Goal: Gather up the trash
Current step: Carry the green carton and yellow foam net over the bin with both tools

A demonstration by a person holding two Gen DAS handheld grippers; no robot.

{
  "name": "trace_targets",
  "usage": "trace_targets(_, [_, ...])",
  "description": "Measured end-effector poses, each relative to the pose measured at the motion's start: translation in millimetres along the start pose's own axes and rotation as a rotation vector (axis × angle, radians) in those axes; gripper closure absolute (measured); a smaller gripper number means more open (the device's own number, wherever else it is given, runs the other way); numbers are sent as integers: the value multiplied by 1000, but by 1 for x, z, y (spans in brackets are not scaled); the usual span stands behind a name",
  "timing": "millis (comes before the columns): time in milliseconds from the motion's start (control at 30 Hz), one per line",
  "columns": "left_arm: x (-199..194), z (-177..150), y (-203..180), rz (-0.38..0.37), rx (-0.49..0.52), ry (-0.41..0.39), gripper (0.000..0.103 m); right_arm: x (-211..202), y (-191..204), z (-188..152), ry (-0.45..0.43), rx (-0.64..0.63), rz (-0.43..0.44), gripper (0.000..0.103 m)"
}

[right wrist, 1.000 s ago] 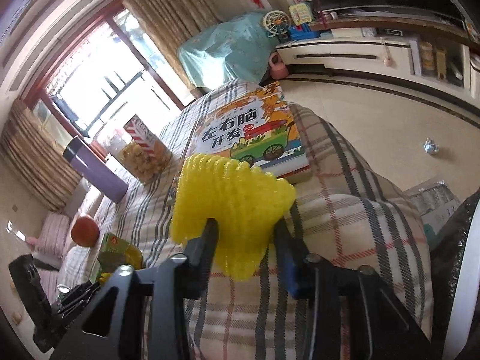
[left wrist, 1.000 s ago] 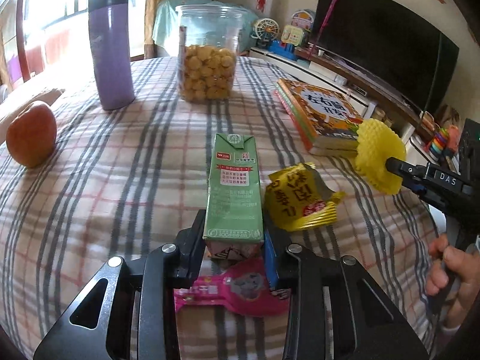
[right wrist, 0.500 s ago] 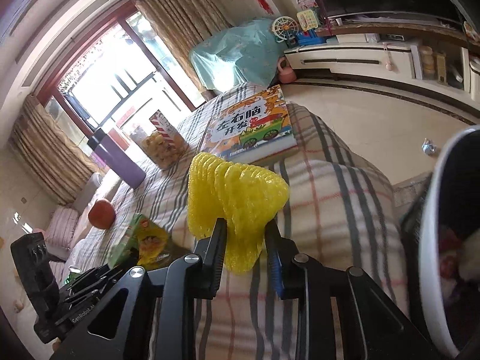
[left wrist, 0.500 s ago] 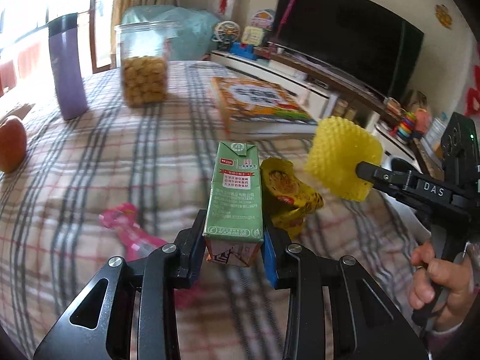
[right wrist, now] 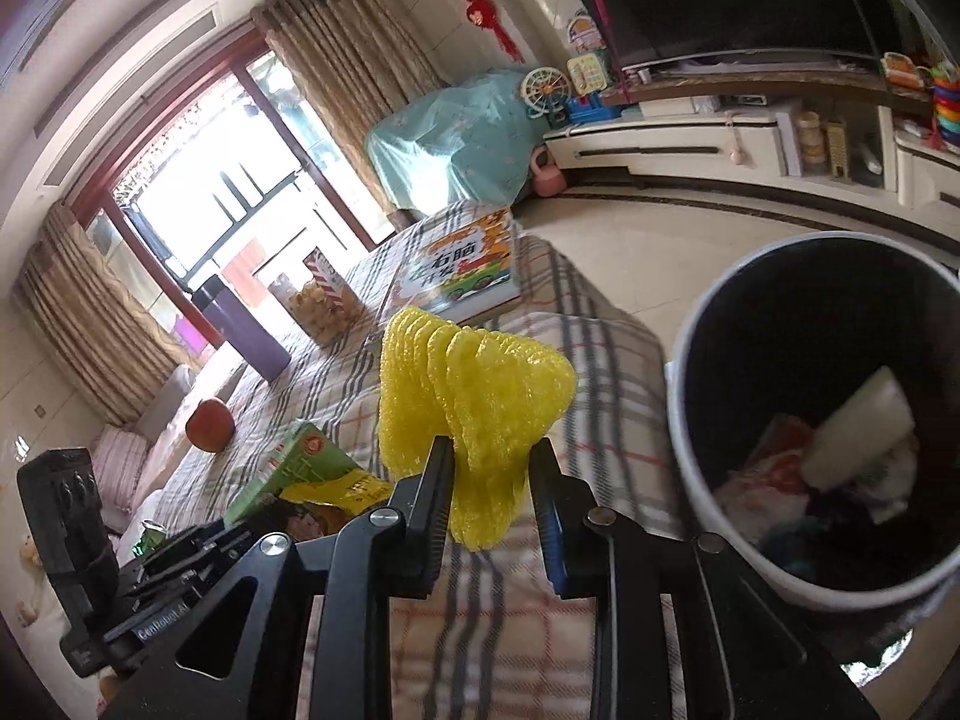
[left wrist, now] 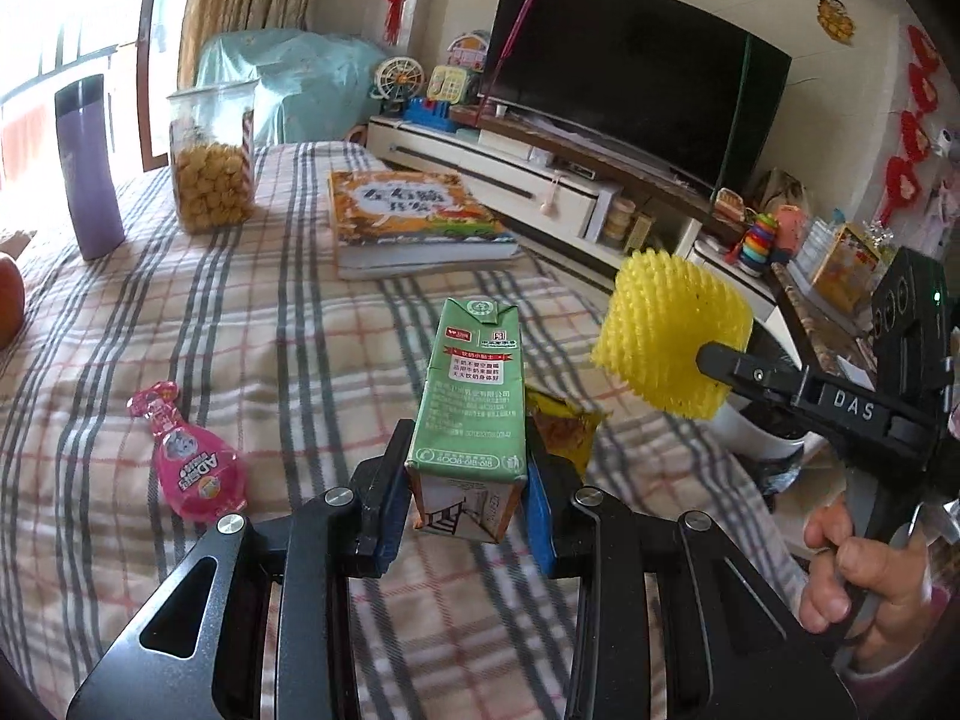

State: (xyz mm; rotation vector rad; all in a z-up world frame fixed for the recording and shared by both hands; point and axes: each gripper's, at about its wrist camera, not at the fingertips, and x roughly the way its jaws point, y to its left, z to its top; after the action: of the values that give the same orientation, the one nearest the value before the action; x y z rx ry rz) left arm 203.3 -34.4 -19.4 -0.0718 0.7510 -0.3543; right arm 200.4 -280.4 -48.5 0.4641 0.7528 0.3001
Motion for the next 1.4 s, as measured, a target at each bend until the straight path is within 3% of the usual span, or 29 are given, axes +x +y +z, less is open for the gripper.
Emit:
trace_targets(667, [7, 1, -81, -99, 99, 5, 72, -66, -52, -9, -92, 83, -71, 77])
trace_targets(1400, [38, 8, -163, -193, 173, 36, 72, -101, -107, -13, -133, 155, -179, 77])
